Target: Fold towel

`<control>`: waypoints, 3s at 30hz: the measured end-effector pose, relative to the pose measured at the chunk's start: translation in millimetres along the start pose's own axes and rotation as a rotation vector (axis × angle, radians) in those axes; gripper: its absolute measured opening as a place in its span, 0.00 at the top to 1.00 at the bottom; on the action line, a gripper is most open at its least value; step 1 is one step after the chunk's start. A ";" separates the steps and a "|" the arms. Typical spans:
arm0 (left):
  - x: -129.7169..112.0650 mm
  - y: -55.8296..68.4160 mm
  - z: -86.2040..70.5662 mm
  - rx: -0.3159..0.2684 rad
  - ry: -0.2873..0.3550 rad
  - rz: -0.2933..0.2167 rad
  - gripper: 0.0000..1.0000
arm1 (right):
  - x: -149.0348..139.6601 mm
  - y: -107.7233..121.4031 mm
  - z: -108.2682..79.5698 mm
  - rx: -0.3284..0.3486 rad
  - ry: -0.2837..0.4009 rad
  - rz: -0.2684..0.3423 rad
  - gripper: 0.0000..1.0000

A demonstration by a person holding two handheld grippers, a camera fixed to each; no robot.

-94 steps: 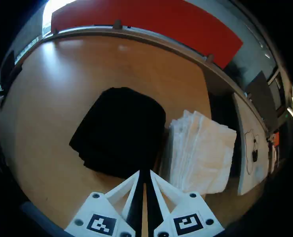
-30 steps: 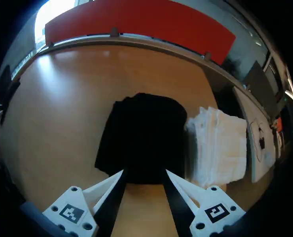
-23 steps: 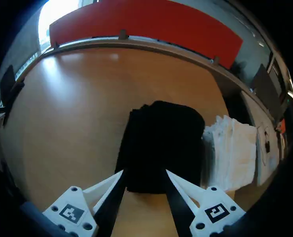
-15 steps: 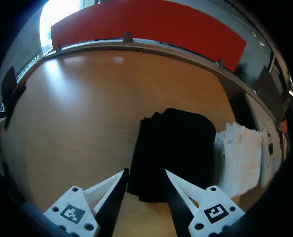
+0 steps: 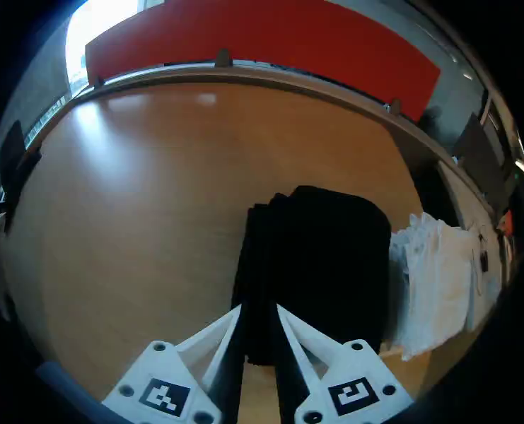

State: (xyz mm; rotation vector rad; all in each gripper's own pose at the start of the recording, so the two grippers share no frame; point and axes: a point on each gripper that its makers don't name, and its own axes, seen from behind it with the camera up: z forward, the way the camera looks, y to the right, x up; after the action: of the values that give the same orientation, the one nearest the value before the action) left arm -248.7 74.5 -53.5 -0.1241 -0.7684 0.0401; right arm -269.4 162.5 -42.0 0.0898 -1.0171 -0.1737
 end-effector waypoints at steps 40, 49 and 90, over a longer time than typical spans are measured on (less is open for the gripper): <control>7.6 0.5 3.5 -0.003 0.012 0.000 0.06 | -8.1 -19.5 -30.4 0.100 0.038 -0.010 0.31; 13.1 -0.8 4.8 -0.004 0.018 -0.001 0.06 | -10.9 -13.7 -38.3 0.082 0.063 0.032 0.02; 50.5 -9.7 4.4 0.006 0.090 -0.025 0.06 | 52.2 24.6 -80.1 -0.168 0.448 0.292 0.00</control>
State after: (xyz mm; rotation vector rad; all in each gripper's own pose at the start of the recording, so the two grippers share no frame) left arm -215.6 69.4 -14.3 -0.1099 -0.6793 0.0130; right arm -171.9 176.4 -36.4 -0.1678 -0.5569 0.0296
